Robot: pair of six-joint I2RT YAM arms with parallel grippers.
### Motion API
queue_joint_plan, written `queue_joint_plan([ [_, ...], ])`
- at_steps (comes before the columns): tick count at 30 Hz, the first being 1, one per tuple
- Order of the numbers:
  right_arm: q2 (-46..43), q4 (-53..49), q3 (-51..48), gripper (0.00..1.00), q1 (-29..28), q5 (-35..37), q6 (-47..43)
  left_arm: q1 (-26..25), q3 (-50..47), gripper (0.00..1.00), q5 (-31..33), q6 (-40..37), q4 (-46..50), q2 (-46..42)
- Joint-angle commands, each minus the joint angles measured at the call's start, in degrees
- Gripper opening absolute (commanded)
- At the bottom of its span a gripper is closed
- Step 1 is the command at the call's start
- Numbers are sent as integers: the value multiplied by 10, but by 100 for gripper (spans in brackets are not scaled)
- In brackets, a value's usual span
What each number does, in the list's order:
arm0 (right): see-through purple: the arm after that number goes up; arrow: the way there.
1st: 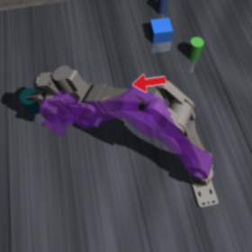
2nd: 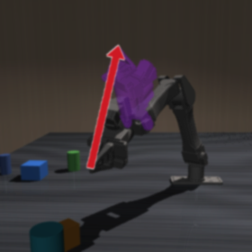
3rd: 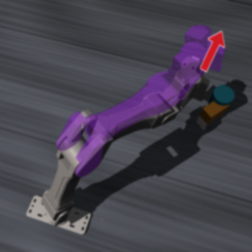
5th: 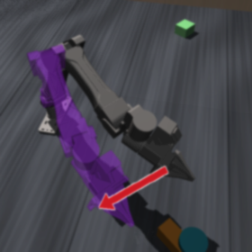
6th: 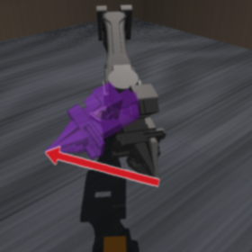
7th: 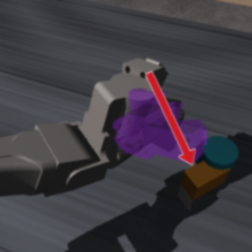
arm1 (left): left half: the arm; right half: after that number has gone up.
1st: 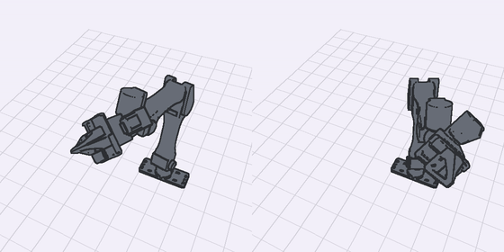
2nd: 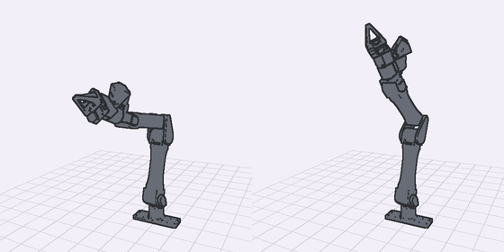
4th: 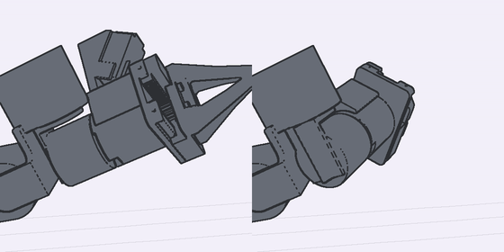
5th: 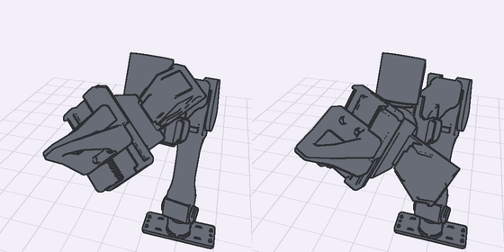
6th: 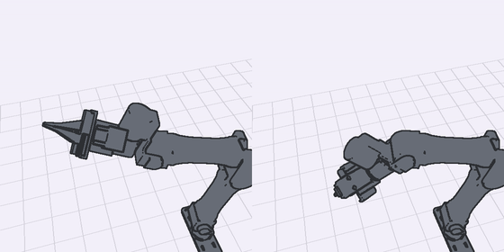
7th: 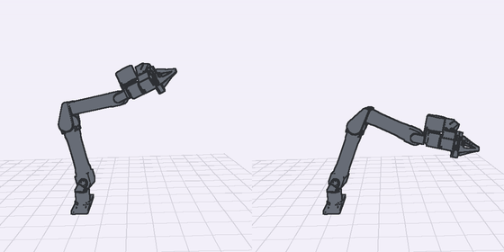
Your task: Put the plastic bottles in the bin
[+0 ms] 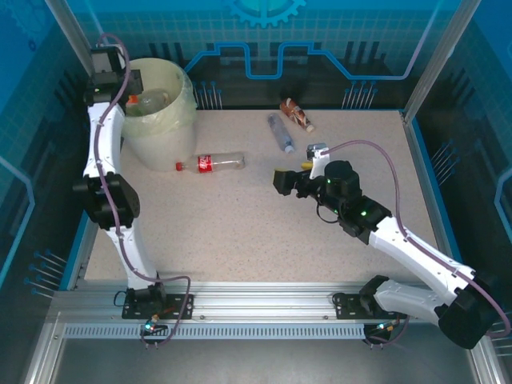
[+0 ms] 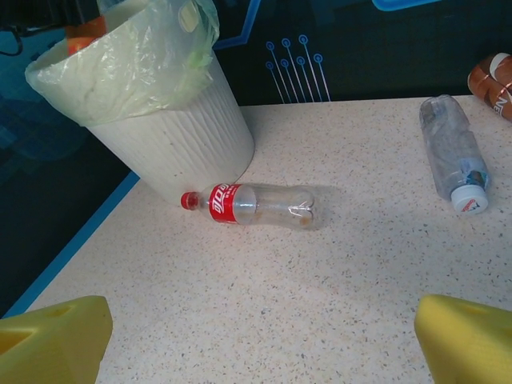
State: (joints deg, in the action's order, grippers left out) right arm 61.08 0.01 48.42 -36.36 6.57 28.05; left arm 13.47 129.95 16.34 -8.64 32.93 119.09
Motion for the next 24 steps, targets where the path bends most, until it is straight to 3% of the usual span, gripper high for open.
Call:
queue_joint_plan([
  [1,-16,-10,-3,99,-4,17,-1,7,56,92,-24,2,41,7],
  [3,-17,-12,-4,99,-5,21,0,6,66,98,-34,12,50,3],
  [13,-15,-29,-1,100,-3,27,7,6,64,99,-56,87,71,-34],
  [24,-13,-53,-5,100,23,48,44,-8,-12,99,-207,189,41,-90],
])
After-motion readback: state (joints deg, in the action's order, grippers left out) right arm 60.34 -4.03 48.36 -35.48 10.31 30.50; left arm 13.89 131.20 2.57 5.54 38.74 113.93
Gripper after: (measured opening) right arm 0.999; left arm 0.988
